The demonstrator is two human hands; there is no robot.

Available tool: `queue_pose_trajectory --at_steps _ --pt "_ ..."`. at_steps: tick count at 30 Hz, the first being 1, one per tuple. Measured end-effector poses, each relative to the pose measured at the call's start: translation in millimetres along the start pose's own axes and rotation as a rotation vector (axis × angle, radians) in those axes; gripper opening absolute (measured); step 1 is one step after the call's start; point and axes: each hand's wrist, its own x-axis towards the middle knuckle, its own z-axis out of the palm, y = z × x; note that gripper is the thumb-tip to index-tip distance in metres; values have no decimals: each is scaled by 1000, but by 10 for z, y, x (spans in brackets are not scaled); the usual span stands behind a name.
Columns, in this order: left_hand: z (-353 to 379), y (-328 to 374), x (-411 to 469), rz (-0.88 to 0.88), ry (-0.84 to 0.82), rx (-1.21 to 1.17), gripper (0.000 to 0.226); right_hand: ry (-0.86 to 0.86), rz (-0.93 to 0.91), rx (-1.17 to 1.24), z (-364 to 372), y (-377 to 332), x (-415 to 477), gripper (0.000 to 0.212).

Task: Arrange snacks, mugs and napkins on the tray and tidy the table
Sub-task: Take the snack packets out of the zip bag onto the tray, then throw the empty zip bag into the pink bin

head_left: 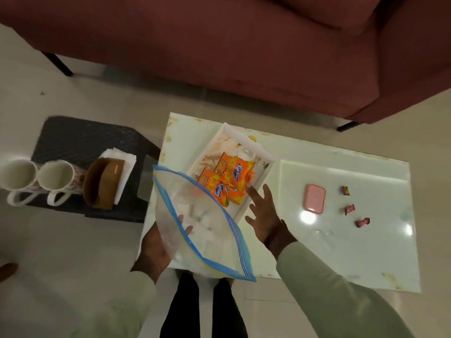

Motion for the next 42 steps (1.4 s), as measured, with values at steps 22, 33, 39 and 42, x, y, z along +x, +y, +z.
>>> queue_pose_trajectory --at_steps 22,33,39,42 --pt "1103 42 -2274 -68 -312 599 47 241 -929 -1173 404 -688 -3444 125" --pt "1557 -548 -2890 -306 -710 653 46 248 -559 -1157 -417 -442 -3528 103" --pt "1811 -1192 -3360 -527 -908 813 43 299 -523 -1075 -1095 -208 -3711 108" --pt "1879 -1550 -3566 -531 -979 889 43 432 -629 -924 -1534 -85 -3812 78"
